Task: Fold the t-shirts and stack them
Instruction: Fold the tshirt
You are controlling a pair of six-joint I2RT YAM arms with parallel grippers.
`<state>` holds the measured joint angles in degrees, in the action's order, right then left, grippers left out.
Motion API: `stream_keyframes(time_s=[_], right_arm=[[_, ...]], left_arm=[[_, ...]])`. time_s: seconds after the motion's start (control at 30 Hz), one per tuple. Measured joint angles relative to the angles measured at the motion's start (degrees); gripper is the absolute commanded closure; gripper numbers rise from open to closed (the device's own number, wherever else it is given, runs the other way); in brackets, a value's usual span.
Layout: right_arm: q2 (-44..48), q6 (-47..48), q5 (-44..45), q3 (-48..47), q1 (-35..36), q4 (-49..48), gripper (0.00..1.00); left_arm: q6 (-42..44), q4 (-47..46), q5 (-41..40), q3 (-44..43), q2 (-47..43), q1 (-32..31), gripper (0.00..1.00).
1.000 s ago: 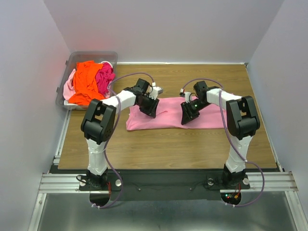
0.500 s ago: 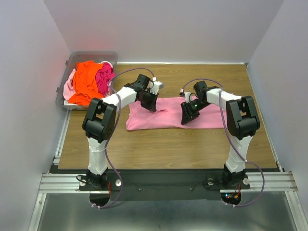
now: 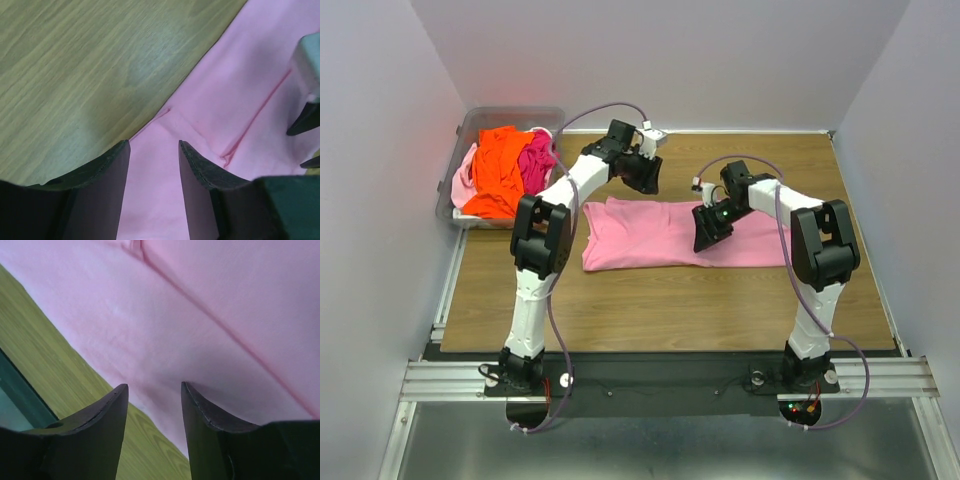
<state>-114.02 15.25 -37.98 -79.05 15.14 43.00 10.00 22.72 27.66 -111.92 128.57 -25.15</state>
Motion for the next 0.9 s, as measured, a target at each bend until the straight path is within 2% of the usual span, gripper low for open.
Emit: stream_keyframes(time_s=[0.23,0.47,0.63,0.9], right_arm=[[-1.1,-0.2,4.2,-11.5,0.0,-0.3,0.48],[-10.9,-4.0,5.2,-27.1,0.0,-2.8,0.49],[-17.7,-7.6,4.8,-32.9,0.0,-3.3,0.48],[-21.3,-11.4,3.2,-35.6,0.5,-3.6,0.49]], left_arm=[[2.4,1.2,1.7,2.8,-3.1,7.0,0.46],[3.6,1.6,1.1,5.2,-5.7,14.0,0.48],[4.0,2.0,0.9,5.6,-5.7,14.2,0.48],[4.0,1.9,2.7,5.6,-3.0,13.8,0.48]])
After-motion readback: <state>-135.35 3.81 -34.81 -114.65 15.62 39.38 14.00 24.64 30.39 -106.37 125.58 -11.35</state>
